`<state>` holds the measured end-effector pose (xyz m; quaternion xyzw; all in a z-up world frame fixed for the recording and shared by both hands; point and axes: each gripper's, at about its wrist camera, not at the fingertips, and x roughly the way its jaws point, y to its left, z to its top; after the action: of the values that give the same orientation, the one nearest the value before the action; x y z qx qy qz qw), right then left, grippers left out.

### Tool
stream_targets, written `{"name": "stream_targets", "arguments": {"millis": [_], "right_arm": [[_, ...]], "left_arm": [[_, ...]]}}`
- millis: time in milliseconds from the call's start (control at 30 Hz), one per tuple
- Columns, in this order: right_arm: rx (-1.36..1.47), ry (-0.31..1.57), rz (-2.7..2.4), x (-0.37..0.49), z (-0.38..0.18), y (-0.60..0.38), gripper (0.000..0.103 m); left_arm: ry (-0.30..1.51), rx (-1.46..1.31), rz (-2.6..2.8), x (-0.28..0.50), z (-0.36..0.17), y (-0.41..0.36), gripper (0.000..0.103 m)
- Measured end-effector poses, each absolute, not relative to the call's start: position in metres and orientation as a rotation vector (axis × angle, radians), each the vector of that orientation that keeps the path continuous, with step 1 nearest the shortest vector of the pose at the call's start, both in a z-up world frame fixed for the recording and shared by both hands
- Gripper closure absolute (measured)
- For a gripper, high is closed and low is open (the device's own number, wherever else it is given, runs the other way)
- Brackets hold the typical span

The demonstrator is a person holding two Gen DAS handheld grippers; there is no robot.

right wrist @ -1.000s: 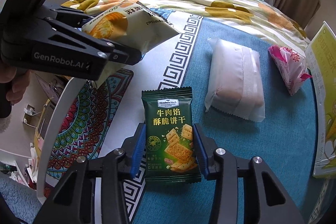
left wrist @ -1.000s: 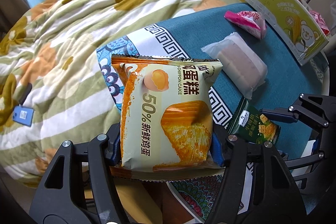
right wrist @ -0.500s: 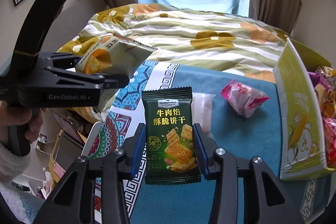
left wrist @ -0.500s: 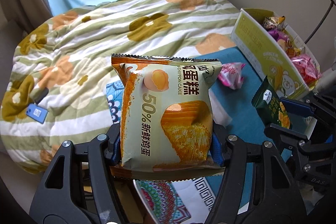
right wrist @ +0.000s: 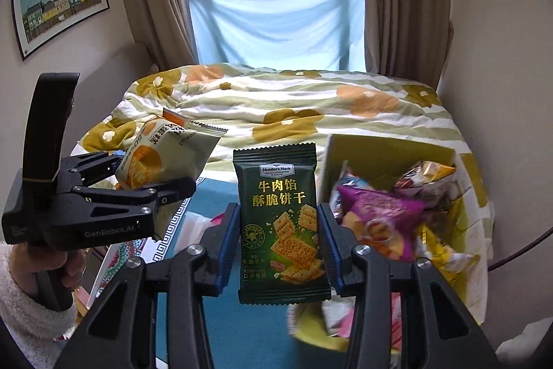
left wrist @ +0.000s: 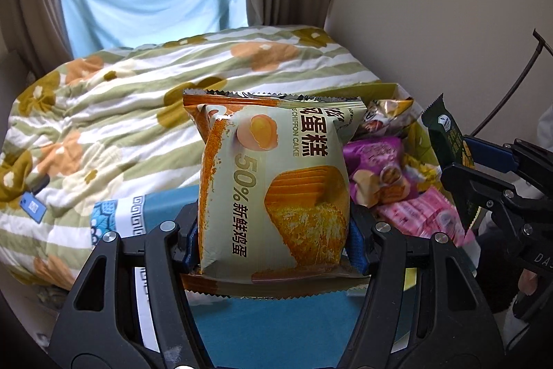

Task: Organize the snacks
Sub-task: 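Lift both snacks and carry them toward the yellow box, then lower both snacks into the yellow box and open both grippers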

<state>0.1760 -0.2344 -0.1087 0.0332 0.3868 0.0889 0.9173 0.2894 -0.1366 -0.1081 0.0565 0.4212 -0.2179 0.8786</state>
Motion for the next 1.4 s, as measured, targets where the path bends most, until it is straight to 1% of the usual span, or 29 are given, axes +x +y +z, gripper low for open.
{"name": "stream_targets", "arguments": {"millis": [200, 433, 467, 500, 533, 567, 600, 667, 1100, 1400], "right_arm": [[0.084, 0.802, 0.178, 0.19, -0.108, -0.314, 0.062], [0.129, 0.824, 0.163, 0.207, -0.117, -0.371, 0.062], [0.138, 0.827, 0.163, 0.209, -0.12, -0.377, 0.062], [0.144, 0.831, 0.161, 0.21, -0.122, -0.382, 0.062], [0.151, 0.836, 0.159, 0.21, -0.125, -0.386, 0.062], [0.159, 0.842, 0.159, 0.212, -0.128, -0.39, 0.062], [0.166, 0.848, 0.158, 0.212, -0.13, -0.394, 0.062], [0.177, 0.854, 0.154, 0.211, -0.134, -0.399, 0.062], [0.241, 0.88, 0.118, 0.204, -0.141, -0.414, 0.062], [0.253, 1.006, 0.111, 0.233, -0.171, -0.411, 0.062]], "left_arm": [[0.927, 0.09, -0.46, 0.316, -0.113, -0.222, 0.042], [0.999, 0.11, -0.456, 0.354, -0.136, -0.282, 0.041], [1.008, 0.104, -0.458, 0.359, -0.139, -0.287, 0.038], [1.019, 0.103, -0.458, 0.364, -0.141, -0.29, 0.029], [1.02, 0.103, -0.451, 0.366, -0.141, -0.293, 0.024], [1.009, 0.102, -0.445, 0.366, -0.139, -0.295, 0.014], [0.992, 0.098, -0.448, 0.365, -0.136, -0.294, 0.008], [0.971, 0.092, -0.443, 0.361, -0.131, -0.292, 0.005], [0.991, 0.036, -0.398, 0.299, -0.127, -0.235, 0.005], [0.999, -0.018, -0.334, 0.282, -0.127, -0.197, 0.005]]}}
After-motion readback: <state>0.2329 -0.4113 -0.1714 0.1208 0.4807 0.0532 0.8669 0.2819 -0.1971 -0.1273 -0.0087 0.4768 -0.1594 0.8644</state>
